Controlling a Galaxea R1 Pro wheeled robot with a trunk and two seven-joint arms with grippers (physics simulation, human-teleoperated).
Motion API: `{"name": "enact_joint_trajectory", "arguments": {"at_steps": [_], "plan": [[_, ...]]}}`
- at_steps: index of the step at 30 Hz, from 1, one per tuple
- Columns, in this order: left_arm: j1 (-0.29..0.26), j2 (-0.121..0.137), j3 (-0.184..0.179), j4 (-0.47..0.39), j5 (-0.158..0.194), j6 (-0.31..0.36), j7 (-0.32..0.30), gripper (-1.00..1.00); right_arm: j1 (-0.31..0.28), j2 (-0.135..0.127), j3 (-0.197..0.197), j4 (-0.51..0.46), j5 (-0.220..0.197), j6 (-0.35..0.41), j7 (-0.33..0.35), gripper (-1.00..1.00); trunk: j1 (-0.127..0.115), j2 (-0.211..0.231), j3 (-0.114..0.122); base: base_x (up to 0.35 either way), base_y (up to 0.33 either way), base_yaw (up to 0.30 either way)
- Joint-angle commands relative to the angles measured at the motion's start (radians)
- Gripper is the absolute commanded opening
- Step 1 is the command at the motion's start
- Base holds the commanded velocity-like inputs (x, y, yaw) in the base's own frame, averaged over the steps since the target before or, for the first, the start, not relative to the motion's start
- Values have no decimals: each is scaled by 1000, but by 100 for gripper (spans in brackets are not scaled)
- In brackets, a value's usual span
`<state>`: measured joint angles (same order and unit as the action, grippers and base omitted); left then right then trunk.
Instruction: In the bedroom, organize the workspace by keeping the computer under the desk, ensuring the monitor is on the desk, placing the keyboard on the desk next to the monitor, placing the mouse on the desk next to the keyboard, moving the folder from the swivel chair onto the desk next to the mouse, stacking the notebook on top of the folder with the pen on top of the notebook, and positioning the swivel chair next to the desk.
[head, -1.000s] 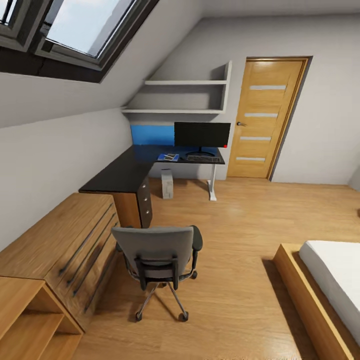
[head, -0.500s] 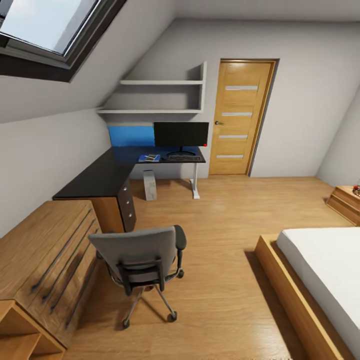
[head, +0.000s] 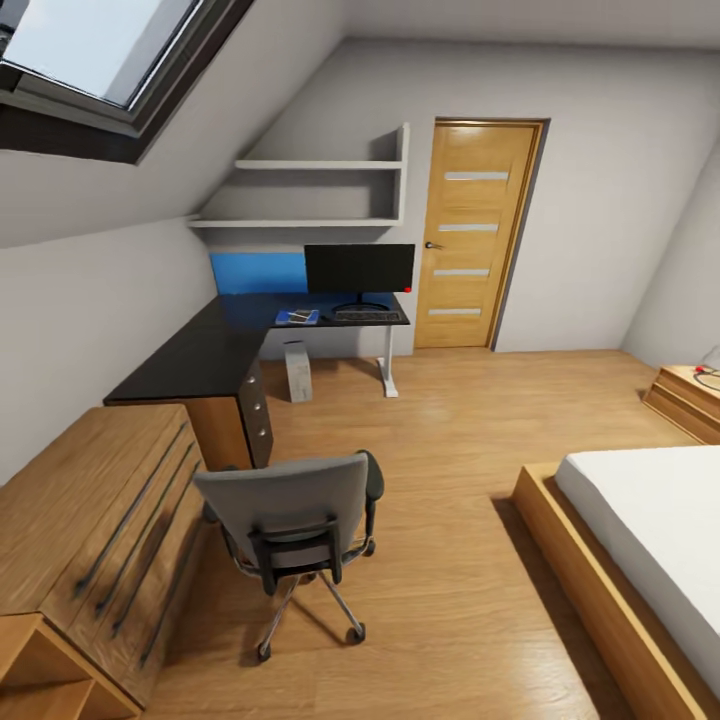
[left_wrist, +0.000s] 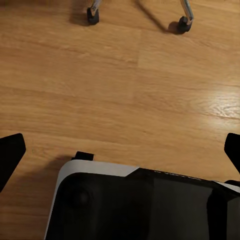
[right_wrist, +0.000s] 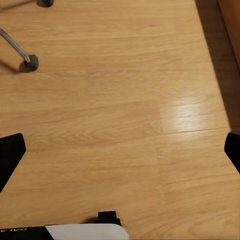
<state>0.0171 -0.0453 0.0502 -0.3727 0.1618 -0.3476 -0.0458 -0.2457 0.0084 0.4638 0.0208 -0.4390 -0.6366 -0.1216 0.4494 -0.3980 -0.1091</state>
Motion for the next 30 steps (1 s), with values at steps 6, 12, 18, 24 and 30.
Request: {"name": "enact_joint_trajectory", "arguments": {"at_steps": [6, 12, 18, 24, 30], "plan": [[1, -1, 5, -2, 4, 0, -5, 100, -1, 1, 9, 2, -3, -3, -6, 100, 1, -2, -2, 0, 62, -5], [1, -1, 5, -2, 4, -1, -5, 100, -1, 1, 9, 2, -3, -3, -6, 100, 1, -2, -2, 0, 130, -1], [1, 0, 5, -2, 4, -1, -5, 100, -1, 1, 9, 2, -2, -3, -6, 100, 1, -2, -2, 0, 174, 0], [1, -1, 5, -2, 4, -1, -5, 100, -1, 1, 9, 2, -2, -3, -6, 100, 1, -2, -2, 0, 59, 0], [1, 0, 5, -2, 4, -1, -5, 100, -1, 1, 9, 2, -3, -3, -6, 100, 1, -2, -2, 0, 163, 0]]}}
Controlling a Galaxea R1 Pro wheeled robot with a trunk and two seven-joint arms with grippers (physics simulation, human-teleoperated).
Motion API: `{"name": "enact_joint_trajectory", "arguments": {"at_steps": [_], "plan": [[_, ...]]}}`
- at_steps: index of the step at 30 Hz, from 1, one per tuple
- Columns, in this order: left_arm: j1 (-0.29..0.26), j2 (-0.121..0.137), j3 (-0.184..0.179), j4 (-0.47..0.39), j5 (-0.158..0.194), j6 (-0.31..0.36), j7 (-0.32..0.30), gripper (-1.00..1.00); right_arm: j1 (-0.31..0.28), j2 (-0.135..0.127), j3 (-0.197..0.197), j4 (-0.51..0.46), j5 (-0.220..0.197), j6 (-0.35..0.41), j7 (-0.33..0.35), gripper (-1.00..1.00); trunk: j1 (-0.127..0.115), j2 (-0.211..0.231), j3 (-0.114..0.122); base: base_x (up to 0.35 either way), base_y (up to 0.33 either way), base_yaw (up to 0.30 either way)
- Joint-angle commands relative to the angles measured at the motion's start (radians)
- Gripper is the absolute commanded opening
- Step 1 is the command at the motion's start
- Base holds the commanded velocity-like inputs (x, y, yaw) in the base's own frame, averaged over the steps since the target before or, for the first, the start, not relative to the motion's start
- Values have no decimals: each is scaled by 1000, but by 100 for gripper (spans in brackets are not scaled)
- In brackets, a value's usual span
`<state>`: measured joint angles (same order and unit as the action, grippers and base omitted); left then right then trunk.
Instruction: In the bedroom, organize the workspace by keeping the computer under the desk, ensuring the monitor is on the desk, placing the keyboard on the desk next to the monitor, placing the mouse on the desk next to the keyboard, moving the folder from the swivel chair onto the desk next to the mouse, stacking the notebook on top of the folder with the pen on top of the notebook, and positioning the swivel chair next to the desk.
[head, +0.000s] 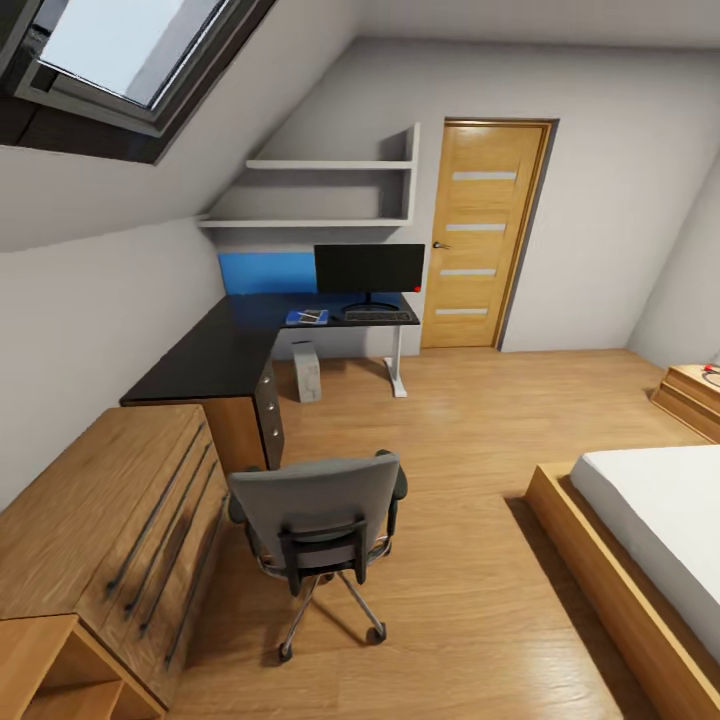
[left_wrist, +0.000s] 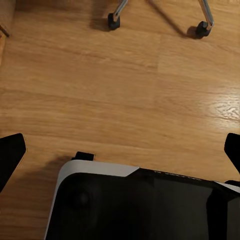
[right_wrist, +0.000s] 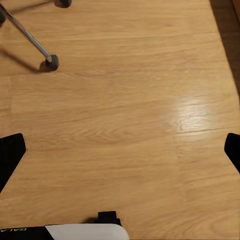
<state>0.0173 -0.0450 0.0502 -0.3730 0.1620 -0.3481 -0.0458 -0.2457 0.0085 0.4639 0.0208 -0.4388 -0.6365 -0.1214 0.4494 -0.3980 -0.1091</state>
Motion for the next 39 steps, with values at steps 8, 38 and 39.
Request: {"name": "enact_joint_trajectory", "arguments": {"at_steps": [8, 38, 39], "plan": [[0, -1, 5, -1, 4, 0, -5, 100, -1, 1, 9, 2, -3, -3, -6, 100, 1, -2, -2, 0, 129, 0], [0, -5, 5, -31, 5, -2, -5, 100, -1, 0, 9, 2, -3, -3, -6, 100, 1, -2, -2, 0, 7, -95], [0, -4, 5, -31, 5, -1, -5, 100, -1, 0, 9, 2, -3, -3, -6, 100, 1, -2, -2, 0, 0, -10]]}}
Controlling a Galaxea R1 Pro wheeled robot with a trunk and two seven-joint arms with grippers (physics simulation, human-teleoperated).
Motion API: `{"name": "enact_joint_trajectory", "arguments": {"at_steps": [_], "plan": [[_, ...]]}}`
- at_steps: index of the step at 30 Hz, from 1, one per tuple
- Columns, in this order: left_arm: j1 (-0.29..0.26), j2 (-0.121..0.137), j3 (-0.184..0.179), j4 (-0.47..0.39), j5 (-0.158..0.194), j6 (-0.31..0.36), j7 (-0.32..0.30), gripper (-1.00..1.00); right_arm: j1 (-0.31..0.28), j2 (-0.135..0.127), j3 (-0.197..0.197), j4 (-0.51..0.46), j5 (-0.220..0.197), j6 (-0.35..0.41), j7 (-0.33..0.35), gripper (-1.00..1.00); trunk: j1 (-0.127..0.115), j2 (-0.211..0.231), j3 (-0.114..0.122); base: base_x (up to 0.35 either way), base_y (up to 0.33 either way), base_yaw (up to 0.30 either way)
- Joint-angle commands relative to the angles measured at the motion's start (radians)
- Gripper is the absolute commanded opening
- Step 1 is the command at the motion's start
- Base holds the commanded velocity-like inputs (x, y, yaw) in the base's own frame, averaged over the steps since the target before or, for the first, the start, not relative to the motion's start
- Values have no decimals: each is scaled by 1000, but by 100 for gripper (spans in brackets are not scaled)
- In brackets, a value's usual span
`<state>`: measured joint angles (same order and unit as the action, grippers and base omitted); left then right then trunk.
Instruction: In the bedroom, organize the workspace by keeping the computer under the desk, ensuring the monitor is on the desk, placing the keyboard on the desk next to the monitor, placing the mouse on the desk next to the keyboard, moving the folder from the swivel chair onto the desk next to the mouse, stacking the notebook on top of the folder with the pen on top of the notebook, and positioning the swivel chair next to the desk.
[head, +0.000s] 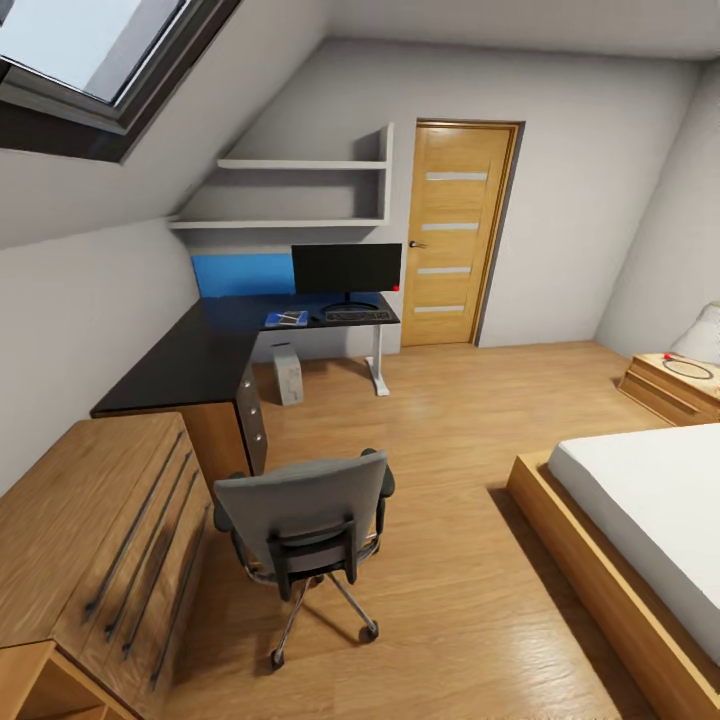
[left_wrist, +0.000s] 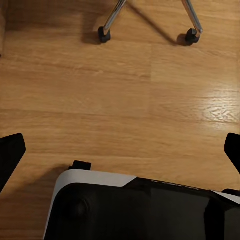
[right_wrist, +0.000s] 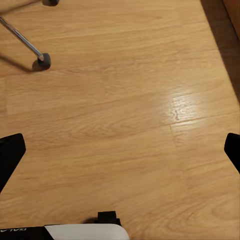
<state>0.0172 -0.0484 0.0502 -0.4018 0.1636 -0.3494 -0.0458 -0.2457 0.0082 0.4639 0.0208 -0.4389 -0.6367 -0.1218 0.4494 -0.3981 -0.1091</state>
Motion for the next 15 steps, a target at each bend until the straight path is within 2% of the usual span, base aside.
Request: {"name": "enact_joint_trajectory", "arguments": {"at_steps": [1, 7, 15], "plan": [[1, 0, 5, -1, 4, 0, -5, 100, -1, 1, 9, 2, -3, -3, -5, 100, 1, -2, -2, 0, 0, -8], [1, 1, 5, 0, 4, 0, -5, 100, -1, 0, 9, 2, -3, -3, -5, 100, 1, -2, -2, -12, 16, -4], [1, 1, 5, 0, 4, 1, -6, 100, -1, 1, 9, 2, -2, -3, -5, 100, 1, -2, -2, -111, 189, -1]]}}
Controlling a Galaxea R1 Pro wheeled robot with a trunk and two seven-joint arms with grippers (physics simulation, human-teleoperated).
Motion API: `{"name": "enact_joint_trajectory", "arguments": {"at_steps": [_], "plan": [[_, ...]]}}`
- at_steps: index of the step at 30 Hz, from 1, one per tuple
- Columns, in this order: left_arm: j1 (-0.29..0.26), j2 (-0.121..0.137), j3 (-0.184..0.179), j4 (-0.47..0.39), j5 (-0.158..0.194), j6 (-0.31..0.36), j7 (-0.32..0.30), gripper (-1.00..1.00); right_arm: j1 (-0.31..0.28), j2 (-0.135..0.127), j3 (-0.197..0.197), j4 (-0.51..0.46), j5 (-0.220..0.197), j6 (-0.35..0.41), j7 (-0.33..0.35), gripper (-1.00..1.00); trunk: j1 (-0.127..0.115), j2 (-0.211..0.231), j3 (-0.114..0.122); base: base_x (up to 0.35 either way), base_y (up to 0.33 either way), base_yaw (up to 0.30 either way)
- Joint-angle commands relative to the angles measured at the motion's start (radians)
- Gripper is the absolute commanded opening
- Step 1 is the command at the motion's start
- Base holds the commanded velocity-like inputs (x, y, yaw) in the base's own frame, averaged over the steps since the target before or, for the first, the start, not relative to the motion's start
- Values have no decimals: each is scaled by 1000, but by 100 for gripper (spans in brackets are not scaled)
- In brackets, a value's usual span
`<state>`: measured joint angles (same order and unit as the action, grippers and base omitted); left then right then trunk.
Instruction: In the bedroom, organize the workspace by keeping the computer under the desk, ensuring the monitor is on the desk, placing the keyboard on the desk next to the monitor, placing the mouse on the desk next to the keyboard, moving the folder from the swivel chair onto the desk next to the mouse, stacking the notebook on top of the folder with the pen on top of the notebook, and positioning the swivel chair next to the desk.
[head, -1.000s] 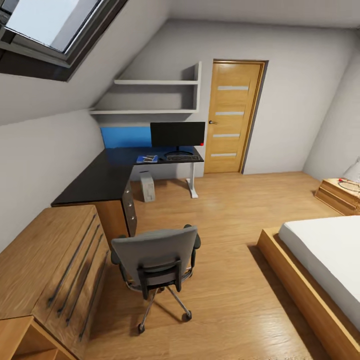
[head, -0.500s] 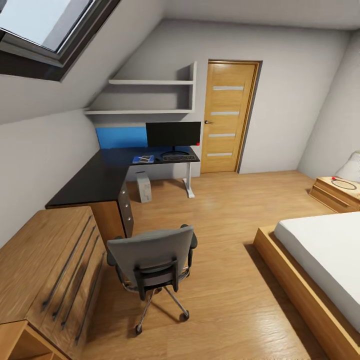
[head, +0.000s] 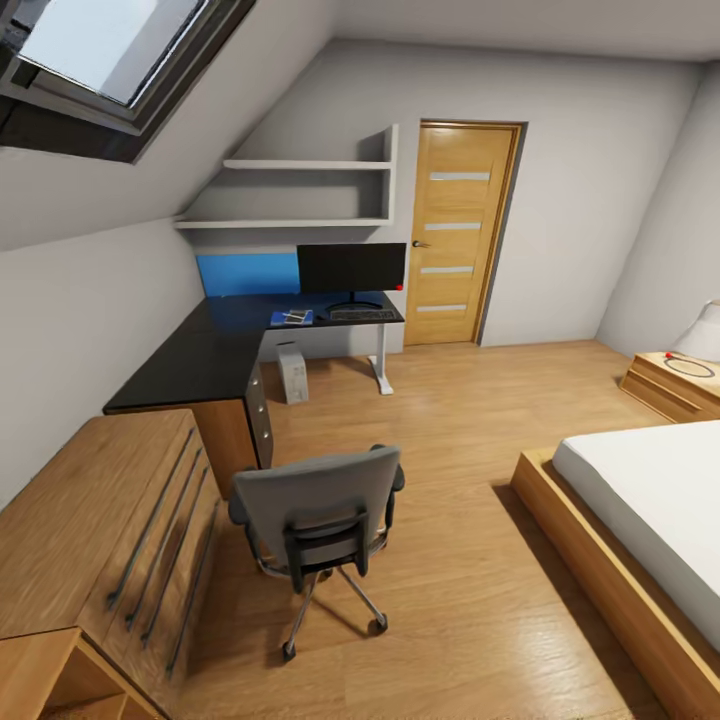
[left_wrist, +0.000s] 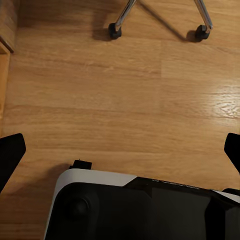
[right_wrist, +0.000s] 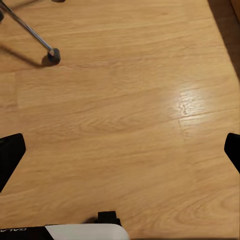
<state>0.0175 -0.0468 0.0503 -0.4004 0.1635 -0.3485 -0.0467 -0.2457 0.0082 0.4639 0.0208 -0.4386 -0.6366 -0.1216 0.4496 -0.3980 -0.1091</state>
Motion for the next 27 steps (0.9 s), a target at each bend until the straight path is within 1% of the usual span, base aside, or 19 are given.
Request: {"name": "enact_joint_trajectory", "arguments": {"at_steps": [1, 9, 20, 27], "plan": [[0, -1, 5, -2, 4, 0, -5, 100, -1, 1, 9, 2, -3, -3, -6, 100, 0, -2, -2, -81, 127, 0], [1, -1, 5, -2, 4, 0, -5, 100, -1, 1, 9, 2, -2, -3, -6, 100, 0, -2, -3, -34, 53, 22], [1, -1, 5, -2, 3, -1, -4, 100, -1, 0, 9, 2, -3, -3, -6, 100, 0, -2, -11, -4, 7, 162], [0, -1, 5, -3, 4, -1, -4, 100, -1, 0, 9, 2, -3, -3, -6, 100, 0, -2, -13, -1, 1, 56]]}}
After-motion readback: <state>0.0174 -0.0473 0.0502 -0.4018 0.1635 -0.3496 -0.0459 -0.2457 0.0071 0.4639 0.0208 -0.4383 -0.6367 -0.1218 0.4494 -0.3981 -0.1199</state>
